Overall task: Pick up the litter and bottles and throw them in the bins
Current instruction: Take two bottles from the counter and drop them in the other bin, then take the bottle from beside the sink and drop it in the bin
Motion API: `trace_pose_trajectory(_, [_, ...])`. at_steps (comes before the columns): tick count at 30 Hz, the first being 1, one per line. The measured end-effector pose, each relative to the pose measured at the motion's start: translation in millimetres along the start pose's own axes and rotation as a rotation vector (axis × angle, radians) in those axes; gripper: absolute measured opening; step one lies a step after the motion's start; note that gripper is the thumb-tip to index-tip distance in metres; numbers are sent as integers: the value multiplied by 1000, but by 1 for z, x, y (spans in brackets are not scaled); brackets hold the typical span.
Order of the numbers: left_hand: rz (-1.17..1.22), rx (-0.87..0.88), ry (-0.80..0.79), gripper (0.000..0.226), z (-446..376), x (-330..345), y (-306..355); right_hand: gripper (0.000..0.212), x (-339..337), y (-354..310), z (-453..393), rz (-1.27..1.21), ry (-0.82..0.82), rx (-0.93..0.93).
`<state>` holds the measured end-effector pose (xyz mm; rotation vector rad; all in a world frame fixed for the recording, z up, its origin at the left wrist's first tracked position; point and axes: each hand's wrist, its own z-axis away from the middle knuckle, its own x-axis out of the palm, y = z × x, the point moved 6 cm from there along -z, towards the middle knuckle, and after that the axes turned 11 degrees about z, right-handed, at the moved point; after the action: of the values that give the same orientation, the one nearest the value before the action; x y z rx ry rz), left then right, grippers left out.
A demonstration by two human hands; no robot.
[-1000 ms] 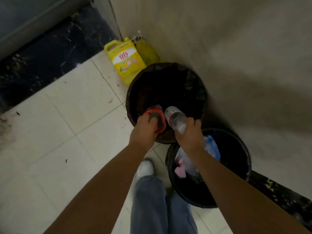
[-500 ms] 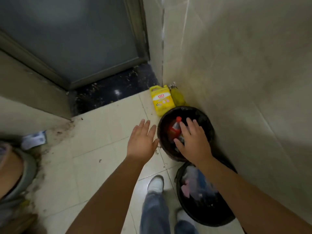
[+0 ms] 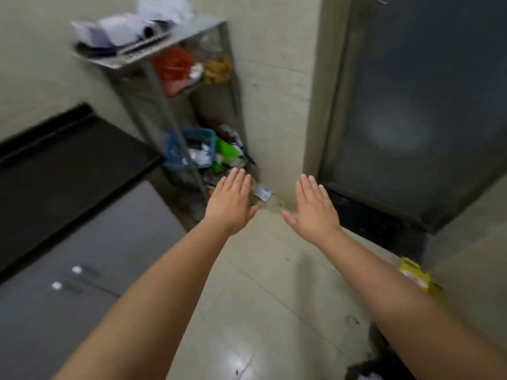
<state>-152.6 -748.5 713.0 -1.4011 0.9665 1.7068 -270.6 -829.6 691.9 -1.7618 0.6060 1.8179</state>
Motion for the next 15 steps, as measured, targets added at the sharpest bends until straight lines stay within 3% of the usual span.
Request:
trace_pose_trajectory(4, [40, -301, 26, 74, 124, -35, -159, 76, -33, -196, -3, 54, 28, -341])
trace_pose_trajectory(8, [18, -600, 15, 73, 291, -33, -301, 76, -42, -402, 54, 72, 20, -686])
trace_pose_trajectory(15, [66, -1097, -46, 73, 598, -13, -463, 75, -30, -691, 210, 119, 9, -1155])
